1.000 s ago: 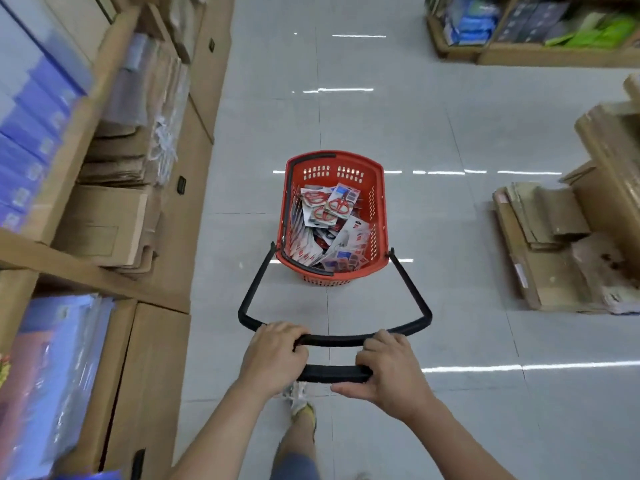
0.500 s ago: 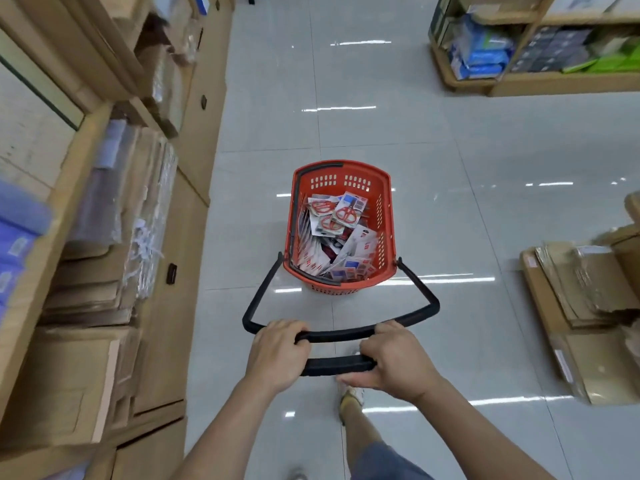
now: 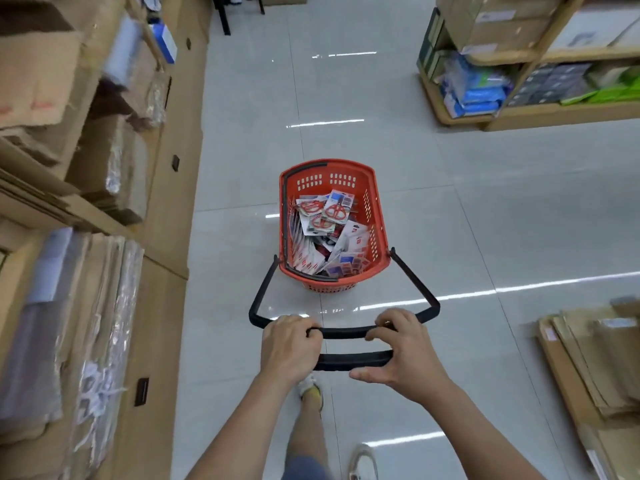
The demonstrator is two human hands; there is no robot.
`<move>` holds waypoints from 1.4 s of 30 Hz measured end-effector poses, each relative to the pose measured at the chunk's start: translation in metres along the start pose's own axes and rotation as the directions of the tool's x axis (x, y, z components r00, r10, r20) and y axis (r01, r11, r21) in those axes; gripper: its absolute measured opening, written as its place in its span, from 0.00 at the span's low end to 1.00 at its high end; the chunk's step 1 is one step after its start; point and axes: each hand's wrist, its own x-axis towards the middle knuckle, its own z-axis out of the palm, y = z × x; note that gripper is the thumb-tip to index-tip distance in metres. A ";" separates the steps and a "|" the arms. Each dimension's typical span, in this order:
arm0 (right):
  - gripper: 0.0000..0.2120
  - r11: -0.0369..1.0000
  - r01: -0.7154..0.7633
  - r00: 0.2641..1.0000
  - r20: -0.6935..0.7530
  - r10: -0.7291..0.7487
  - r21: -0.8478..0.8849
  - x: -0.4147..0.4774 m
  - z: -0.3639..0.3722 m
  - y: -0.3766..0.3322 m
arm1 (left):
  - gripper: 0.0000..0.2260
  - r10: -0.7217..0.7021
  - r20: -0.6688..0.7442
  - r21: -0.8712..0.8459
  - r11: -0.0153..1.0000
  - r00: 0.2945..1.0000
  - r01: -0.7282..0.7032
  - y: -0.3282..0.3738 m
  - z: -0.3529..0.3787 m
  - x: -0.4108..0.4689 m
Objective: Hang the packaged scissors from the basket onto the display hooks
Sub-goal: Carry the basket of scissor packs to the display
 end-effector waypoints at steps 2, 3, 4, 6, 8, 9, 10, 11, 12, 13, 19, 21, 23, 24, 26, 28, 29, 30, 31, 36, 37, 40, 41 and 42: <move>0.40 0.998 -0.056 0.998 0.016 0.056 0.009 0.046 -0.009 0.002 | 0.14 0.013 0.005 -0.003 1.000 1.000 -0.013 0.004 -0.021 0.045; 0.42 0.997 -0.075 0.997 0.015 0.075 0.008 0.068 -0.014 0.002 | 0.14 0.021 0.009 -0.003 1.000 1.000 -0.021 0.007 -0.031 0.068; 0.43 0.996 -0.091 0.996 0.015 0.091 0.007 0.095 -0.019 0.002 | 0.14 0.021 0.012 -0.005 1.000 1.000 -0.021 0.009 -0.043 0.094; 0.46 0.989 -0.148 0.989 0.001 0.148 0.026 0.144 -0.032 0.000 | 0.15 0.011 0.018 -0.009 1.000 1.000 -0.011 0.015 -0.067 0.140; 0.46 0.972 -0.224 0.974 0.010 0.224 0.073 0.190 -0.047 -0.005 | 0.15 0.001 0.026 -0.006 1.000 1.000 -0.001 0.023 -0.091 0.185; 0.45 0.966 -0.240 0.971 0.009 0.240 0.094 0.213 -0.054 -0.006 | 0.15 -0.005 0.032 -0.010 1.000 0.999 0.006 0.027 -0.102 0.208; 0.43 0.962 -0.247 0.969 0.008 0.248 0.118 0.235 -0.061 -0.006 | 0.15 -0.013 0.042 -0.014 1.000 0.999 0.013 0.032 -0.112 0.229; 0.42 0.956 -0.259 0.966 0.021 0.258 0.141 0.257 -0.069 -0.006 | 0.15 -0.018 0.052 -0.018 1.000 0.998 0.019 0.037 -0.122 0.247; 0.41 0.951 -0.266 0.964 0.043 0.262 0.158 0.279 -0.076 -0.005 | 0.16 -0.025 0.059 -0.024 0.999 0.998 0.026 0.044 -0.132 0.265; 0.41 0.950 -0.264 0.964 0.063 0.257 0.165 0.301 -0.084 -0.003 | 0.16 -0.033 0.058 -0.037 0.999 0.998 0.035 0.049 -0.141 0.282; 0.33 0.963 -0.202 0.978 0.096 0.187 0.176 0.438 -0.131 0.018 | 0.18 -0.122 0.115 -0.150 0.979 0.986 0.139 0.082 -0.198 0.397; 0.29 0.964 -0.188 0.979 0.117 0.168 0.187 0.483 -0.147 0.026 | 0.19 -0.141 0.139 -0.198 0.966 0.980 0.167 0.096 -0.218 0.434; 0.24 0.969 -0.173 0.980 0.126 0.152 0.177 0.530 -0.163 0.035 | 0.18 -0.160 0.133 -0.258 0.947 0.978 0.190 0.112 -0.239 0.471; 0.23 0.968 -0.172 0.981 0.125 0.150 0.185 0.550 -0.169 0.041 | 0.18 -0.166 0.131 -0.274 0.941 0.977 0.197 0.120 -0.249 0.490; 0.25 0.966 -0.153 0.985 0.116 0.131 0.207 0.589 -0.179 0.051 | 0.17 -0.180 0.140 -0.321 0.922 0.974 0.216 0.134 -0.268 0.525; 0.27 0.963 -0.147 0.986 0.112 0.124 0.227 0.625 -0.187 0.058 | 0.15 -0.176 0.154 -0.370 0.902 0.972 0.222 0.144 -0.284 0.557; 0.27 0.962 -0.143 0.987 0.110 0.121 0.234 0.645 -0.193 0.060 | 0.14 -0.171 0.155 -0.387 0.896 0.973 0.219 0.147 -0.292 0.574; 0.27 0.961 -0.139 0.988 0.106 0.116 0.239 0.664 -0.200 0.061 | 0.13 -0.160 0.158 -0.400 0.892 0.974 0.211 0.149 -0.301 0.591; 0.27 0.961 -0.137 0.988 0.103 0.115 0.241 0.686 -0.206 0.062 | 0.13 -0.139 0.162 -0.411 0.891 0.977 0.195 0.150 -0.311 0.609; 0.24 0.942 -0.173 0.984 0.099 0.150 0.287 0.799 -0.241 0.064 | 0.14 -0.021 0.184 -0.541 0.833 0.983 0.119 0.158 -0.367 0.702; 0.23 0.939 -0.174 0.984 0.096 0.152 0.296 0.825 -0.250 0.061 | 0.14 -0.006 0.182 -0.556 0.825 0.983 0.107 0.160 -0.379 0.724; 0.20 0.929 -0.170 0.985 0.096 0.146 0.328 0.898 -0.273 0.057 | 0.20 0.025 0.179 -0.554 0.829 0.984 0.079 0.163 -0.415 0.793; 0.20 0.929 -0.173 0.984 0.094 0.150 0.327 0.920 -0.278 0.056 | 0.23 0.029 0.181 -0.556 0.828 0.983 0.078 0.164 -0.425 0.814; 0.19 0.924 -0.184 0.982 0.090 0.163 0.335 0.940 -0.282 0.056 | 0.26 0.038 0.188 -0.565 0.822 0.981 0.076 0.164 -0.434 0.832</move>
